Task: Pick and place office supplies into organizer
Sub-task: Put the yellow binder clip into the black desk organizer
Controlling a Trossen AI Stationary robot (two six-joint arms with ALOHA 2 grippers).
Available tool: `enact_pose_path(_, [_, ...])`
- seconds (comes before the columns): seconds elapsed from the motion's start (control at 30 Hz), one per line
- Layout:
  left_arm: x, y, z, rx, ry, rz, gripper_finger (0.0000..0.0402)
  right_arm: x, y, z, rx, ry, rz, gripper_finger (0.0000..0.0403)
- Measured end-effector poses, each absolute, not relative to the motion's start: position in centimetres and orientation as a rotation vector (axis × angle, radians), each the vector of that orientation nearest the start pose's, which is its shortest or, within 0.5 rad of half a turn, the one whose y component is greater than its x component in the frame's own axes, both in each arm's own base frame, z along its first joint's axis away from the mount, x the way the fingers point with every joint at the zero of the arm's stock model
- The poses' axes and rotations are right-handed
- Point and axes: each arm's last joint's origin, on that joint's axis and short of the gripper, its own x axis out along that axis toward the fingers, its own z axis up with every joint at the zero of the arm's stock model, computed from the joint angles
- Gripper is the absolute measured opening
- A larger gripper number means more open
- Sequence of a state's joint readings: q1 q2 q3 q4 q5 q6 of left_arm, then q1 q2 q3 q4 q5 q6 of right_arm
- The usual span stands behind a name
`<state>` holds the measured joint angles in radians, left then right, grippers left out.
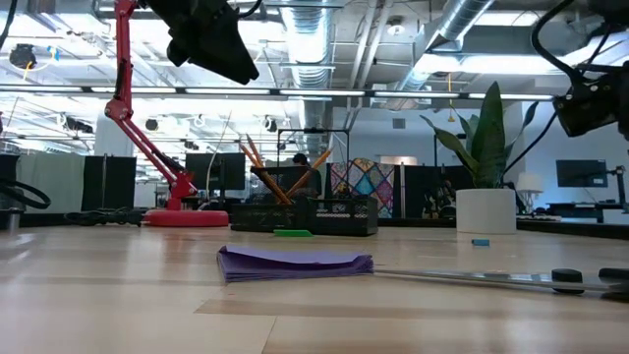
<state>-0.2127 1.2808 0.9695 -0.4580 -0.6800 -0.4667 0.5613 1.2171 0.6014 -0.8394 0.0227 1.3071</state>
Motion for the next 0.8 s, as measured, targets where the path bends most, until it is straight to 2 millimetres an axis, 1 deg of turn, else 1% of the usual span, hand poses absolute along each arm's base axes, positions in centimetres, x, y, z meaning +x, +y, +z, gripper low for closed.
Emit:
enact_pose_path(0.13, [25.9,-3.7,27.6,-0.101,0.577,0.590,0.0129,14.7,9.1,16.2,0.633,1.404,-0.524,0.0194])
enact_pose_path(0.3, [25.9,-3.7,27.6,-0.100,0.579,0.588,0.0129,14.7,9.0,16.2,0.649,1.374,-0.575,0.0199])
enact_pose_path(0.57, [25.9,-3.8,27.5,-0.096,0.588,0.571,0.0129,14.8,9.0,16.2,0.647,1.354,-0.594,0.0182])
enact_pose_path(0.67, [25.9,-3.8,27.5,-0.097,0.588,0.571,0.0129,14.9,9.1,15.6,0.639,1.373,-0.633,0.0173])
enact_pose_path(0.8, [25.9,-3.8,27.4,-0.093,0.594,0.572,0.0129,15.1,9.5,14.4,0.609,1.448,-0.669,0.0164])
